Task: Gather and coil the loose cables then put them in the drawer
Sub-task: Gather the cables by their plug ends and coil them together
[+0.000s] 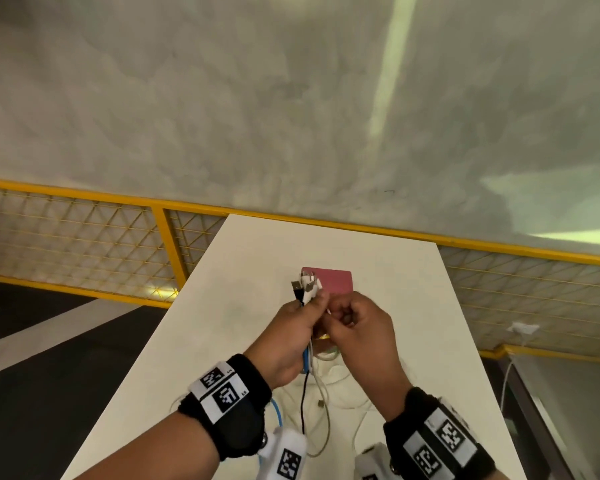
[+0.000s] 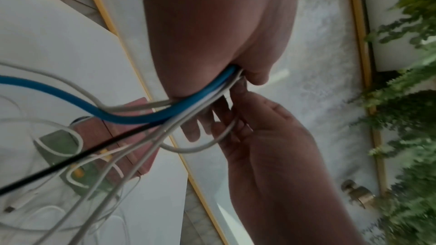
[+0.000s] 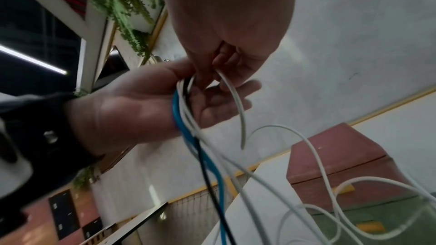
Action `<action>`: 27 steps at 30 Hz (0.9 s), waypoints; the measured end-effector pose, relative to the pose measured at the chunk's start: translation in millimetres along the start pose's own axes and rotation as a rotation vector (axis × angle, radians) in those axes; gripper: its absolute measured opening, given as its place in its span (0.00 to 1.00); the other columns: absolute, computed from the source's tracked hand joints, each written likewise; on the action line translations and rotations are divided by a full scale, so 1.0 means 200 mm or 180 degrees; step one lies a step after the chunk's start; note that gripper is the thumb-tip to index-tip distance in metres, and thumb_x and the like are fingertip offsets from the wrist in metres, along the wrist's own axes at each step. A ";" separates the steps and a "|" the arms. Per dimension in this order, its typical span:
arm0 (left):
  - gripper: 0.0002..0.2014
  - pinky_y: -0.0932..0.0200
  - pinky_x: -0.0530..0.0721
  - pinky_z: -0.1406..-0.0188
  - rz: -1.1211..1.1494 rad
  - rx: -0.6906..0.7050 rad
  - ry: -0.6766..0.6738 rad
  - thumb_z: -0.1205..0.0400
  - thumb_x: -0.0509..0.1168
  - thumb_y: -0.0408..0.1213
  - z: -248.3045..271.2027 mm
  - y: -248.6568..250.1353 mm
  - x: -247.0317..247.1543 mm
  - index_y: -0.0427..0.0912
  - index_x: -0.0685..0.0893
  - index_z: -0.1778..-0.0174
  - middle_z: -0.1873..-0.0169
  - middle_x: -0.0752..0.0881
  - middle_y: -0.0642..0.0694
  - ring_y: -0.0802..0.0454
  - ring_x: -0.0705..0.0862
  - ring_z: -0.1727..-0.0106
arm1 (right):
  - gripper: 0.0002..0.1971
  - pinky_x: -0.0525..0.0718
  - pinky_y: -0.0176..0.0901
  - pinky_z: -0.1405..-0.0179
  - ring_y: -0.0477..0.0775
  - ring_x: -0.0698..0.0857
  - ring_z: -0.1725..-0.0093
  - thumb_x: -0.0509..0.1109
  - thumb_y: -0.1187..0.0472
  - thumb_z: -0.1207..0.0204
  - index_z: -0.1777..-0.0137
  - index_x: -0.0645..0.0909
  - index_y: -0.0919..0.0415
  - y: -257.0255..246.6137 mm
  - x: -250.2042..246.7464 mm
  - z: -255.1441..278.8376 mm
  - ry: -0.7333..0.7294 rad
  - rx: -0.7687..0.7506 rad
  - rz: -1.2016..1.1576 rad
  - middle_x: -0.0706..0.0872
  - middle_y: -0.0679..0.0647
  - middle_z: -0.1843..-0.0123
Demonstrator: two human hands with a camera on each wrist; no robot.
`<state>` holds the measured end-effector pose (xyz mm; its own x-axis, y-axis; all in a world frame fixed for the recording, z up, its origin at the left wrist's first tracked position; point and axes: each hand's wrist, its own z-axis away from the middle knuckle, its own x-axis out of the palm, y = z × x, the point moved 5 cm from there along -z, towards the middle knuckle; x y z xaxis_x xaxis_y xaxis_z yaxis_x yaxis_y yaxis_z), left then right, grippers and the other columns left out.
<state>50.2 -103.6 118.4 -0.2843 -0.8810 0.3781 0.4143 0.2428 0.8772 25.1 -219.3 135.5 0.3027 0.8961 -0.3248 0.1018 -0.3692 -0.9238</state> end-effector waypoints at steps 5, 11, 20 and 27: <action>0.21 0.55 0.89 0.53 0.0352 -0.0018 -0.0064 0.12 0.58 0.47 0.01 -0.02 0.01 0.32 0.87 0.43 0.52 0.91 0.37 0.46 0.91 0.49 | 0.07 0.87 0.42 0.60 0.47 0.87 0.59 0.74 0.68 0.30 0.57 0.87 0.56 -0.02 0.03 0.04 -0.0148 -0.0305 0.0095 0.89 0.48 0.59; 0.19 0.48 0.87 0.45 0.0889 0.0046 0.0009 0.11 0.56 0.45 -0.02 0.03 -0.03 0.36 0.88 0.45 0.46 0.91 0.36 0.43 0.90 0.45 | 0.09 0.84 0.34 0.58 0.45 0.87 0.59 0.75 0.68 0.27 0.62 0.88 0.53 0.09 0.04 0.08 -0.0308 -0.0098 -0.0205 0.90 0.46 0.59; 0.17 0.38 0.82 0.37 0.1322 0.0146 -0.0198 0.20 0.61 0.48 0.02 0.06 -0.06 0.37 0.86 0.56 0.72 0.85 0.42 0.44 0.89 0.64 | 0.31 0.64 0.38 0.77 0.46 0.70 0.77 0.52 0.37 0.17 0.67 0.84 0.57 0.33 0.26 0.18 -0.1199 0.2510 -0.1295 0.79 0.50 0.74; 0.21 0.40 0.89 0.49 0.1315 0.0047 -0.0238 0.17 0.58 0.49 0.11 -0.03 -0.20 0.37 0.89 0.60 0.74 0.83 0.41 0.44 0.88 0.67 | 0.19 0.61 0.37 0.75 0.45 0.69 0.78 0.62 0.42 0.25 0.73 0.77 0.51 0.39 0.33 0.19 -0.1488 0.3118 -0.0987 0.75 0.47 0.75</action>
<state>40.2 -61.2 104.7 -0.1590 -0.6767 0.7189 0.4944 0.5757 0.6512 16.5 -179.9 34.9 -0.0119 0.9957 0.0922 -0.7386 0.0534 -0.6720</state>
